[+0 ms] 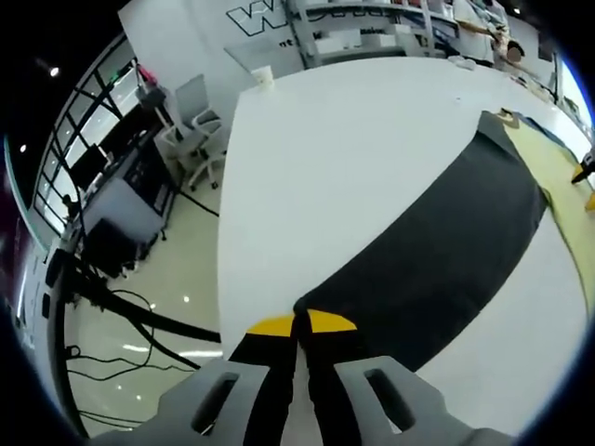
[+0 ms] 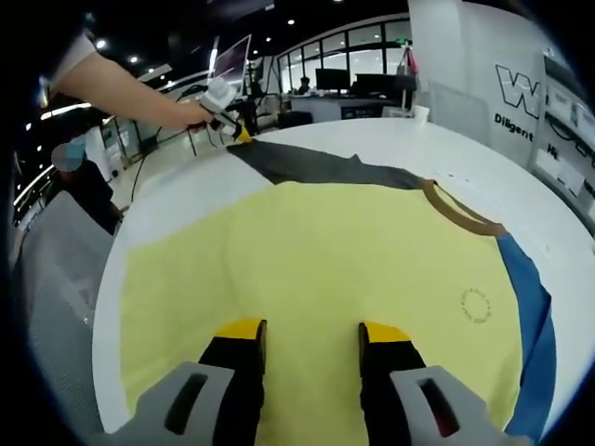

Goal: Fold the garment on the visible template until the final outline fits inside the template.

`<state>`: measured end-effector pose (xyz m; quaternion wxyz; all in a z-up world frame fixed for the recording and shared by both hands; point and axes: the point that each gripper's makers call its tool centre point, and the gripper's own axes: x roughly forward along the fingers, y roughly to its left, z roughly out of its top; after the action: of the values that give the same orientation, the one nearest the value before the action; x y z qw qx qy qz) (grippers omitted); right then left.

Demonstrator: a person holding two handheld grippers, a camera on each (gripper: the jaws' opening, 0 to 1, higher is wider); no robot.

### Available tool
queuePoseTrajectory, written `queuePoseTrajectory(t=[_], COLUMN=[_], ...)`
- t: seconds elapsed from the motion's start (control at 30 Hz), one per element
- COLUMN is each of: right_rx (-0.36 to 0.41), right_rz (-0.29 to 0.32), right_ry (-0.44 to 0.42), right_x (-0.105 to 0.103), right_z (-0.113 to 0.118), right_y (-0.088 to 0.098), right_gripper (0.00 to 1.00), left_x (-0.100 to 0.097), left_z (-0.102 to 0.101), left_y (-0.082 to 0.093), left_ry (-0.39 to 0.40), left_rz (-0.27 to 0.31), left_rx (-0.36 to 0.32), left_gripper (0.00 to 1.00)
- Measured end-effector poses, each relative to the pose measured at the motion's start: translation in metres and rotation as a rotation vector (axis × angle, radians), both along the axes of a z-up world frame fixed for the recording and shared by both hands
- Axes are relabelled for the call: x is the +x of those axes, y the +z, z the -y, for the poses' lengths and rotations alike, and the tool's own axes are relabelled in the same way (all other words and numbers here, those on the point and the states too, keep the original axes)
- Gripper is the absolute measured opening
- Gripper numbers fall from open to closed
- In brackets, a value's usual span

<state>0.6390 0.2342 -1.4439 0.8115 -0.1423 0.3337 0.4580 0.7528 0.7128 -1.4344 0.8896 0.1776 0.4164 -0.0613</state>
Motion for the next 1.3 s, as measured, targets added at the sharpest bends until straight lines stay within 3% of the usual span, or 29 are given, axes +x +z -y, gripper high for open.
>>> queuePoseTrajectory(t=[0.37, 0.57, 0.9, 0.97, 1.13, 1.3], right_rx=[0.001, 0.016, 0.024, 0.024, 0.020, 0.014], right_rz=[-0.005, 0.003, 0.025, 0.033, 0.050, 0.072], right_ry=[0.004, 0.000, -0.012, -0.020, -0.029, -0.042], right_x=[0.000, 0.003, 0.000, -0.003, -0.013, -0.023], right_z=[-0.001, -0.001, 0.012, 0.018, 0.035, 0.055], right_y=[0.001, 0.007, 0.017, 0.019, 0.024, 0.029], right_gripper=[0.39, 0.41, 0.43, 0.43, 0.43, 0.43], left_x=[-0.002, -0.003, -0.014, -0.019, -0.033, -0.055], left_z=[0.000, -0.006, 0.018, 0.034, 0.079, 0.144], left_y=[0.004, 0.019, 0.049, 0.053, 0.063, 0.071], left_ry=[0.019, 0.057, 0.062, 0.085, 0.001, -0.093], left_rz=[-0.011, 0.035, 0.127, 0.144, 0.175, 0.201], left_rx=[0.000, -0.010, -0.049, -0.125, -0.164, -0.236], left_gripper=[0.09, 0.15, 0.22, 0.24, 0.27, 0.29])
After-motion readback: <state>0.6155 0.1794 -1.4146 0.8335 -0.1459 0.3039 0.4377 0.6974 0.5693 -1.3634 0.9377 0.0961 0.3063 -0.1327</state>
